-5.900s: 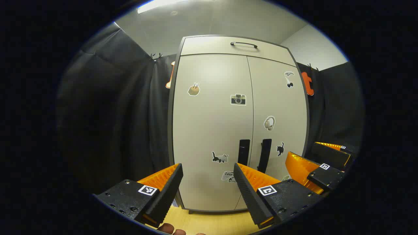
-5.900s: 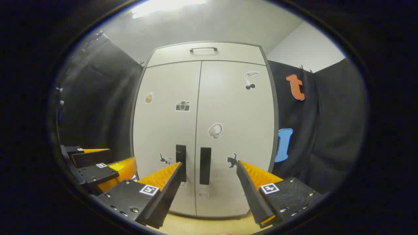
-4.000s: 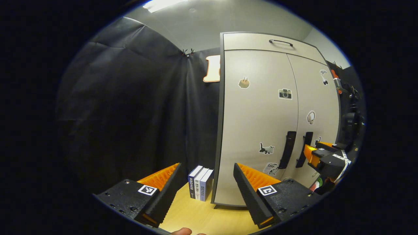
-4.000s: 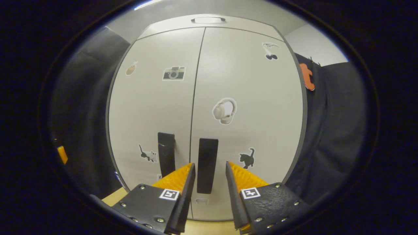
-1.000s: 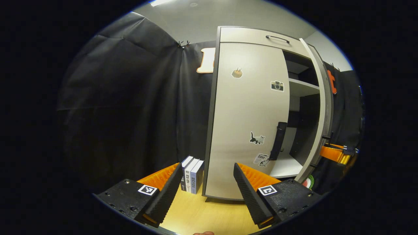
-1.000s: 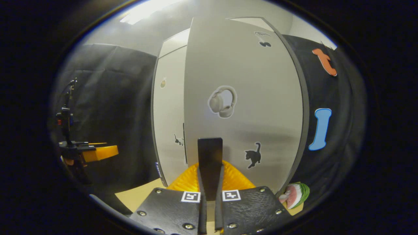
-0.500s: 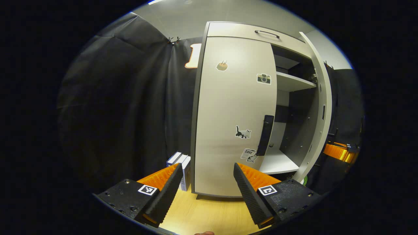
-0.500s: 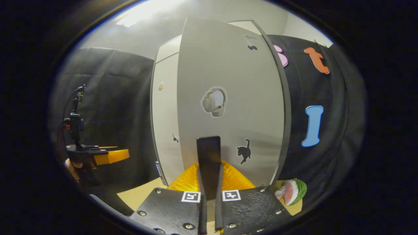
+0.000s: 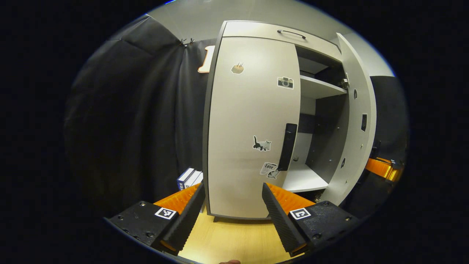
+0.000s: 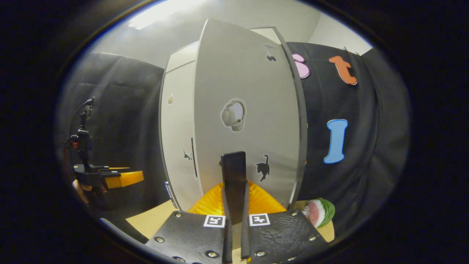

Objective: Open the right door of the double-door shoe cabinet with the right hand, and open the left door with the left hand.

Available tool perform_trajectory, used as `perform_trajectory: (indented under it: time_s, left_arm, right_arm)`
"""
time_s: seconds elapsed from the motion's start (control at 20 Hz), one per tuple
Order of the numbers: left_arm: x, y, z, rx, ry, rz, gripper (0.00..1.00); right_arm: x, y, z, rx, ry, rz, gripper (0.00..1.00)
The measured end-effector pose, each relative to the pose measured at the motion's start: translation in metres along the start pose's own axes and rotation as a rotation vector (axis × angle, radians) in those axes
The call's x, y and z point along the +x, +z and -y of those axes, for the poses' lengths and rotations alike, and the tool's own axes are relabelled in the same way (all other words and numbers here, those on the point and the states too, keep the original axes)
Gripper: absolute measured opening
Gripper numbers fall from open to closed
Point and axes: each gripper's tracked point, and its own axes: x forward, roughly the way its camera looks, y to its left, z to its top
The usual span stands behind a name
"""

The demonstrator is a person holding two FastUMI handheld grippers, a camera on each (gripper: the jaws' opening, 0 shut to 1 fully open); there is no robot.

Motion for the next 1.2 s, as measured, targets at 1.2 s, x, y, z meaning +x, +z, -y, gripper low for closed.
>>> perform_trajectory:
  time_s: [1.2]
  left_arm:
    - [0.034, 0.014, 0.086, 0.017, -0.17, 0.053, 0.97]
  right_arm:
    - [-0.068, 0.007, 0.111, 0.026, -0.444, 0.045, 0.03]
